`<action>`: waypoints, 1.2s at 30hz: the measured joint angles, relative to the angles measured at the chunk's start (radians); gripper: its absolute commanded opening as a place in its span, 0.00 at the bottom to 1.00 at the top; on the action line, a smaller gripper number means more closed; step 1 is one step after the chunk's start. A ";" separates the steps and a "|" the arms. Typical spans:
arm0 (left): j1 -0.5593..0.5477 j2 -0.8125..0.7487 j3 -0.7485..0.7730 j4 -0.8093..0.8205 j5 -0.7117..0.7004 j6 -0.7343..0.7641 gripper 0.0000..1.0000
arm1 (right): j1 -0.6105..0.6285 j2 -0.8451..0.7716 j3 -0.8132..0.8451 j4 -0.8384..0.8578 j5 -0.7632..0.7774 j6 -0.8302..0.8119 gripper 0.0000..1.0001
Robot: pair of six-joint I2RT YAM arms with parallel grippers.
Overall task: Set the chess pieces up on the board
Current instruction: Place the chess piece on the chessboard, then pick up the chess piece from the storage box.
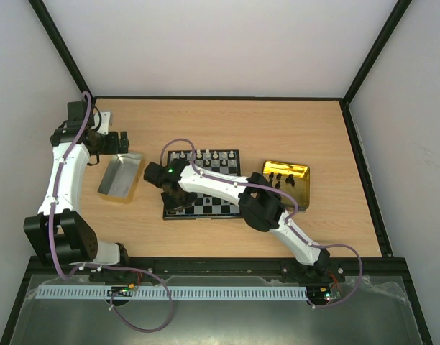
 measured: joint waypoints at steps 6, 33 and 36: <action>0.000 0.000 0.000 0.000 0.000 0.000 1.00 | 0.000 0.000 0.018 -0.011 0.004 0.000 0.22; 0.000 0.000 0.000 0.000 0.005 0.002 1.00 | -0.049 -0.145 0.013 -0.056 0.043 0.015 0.17; -0.010 0.001 0.000 -0.006 0.014 0.009 1.00 | -0.146 -0.307 -0.107 -0.039 0.047 0.022 0.16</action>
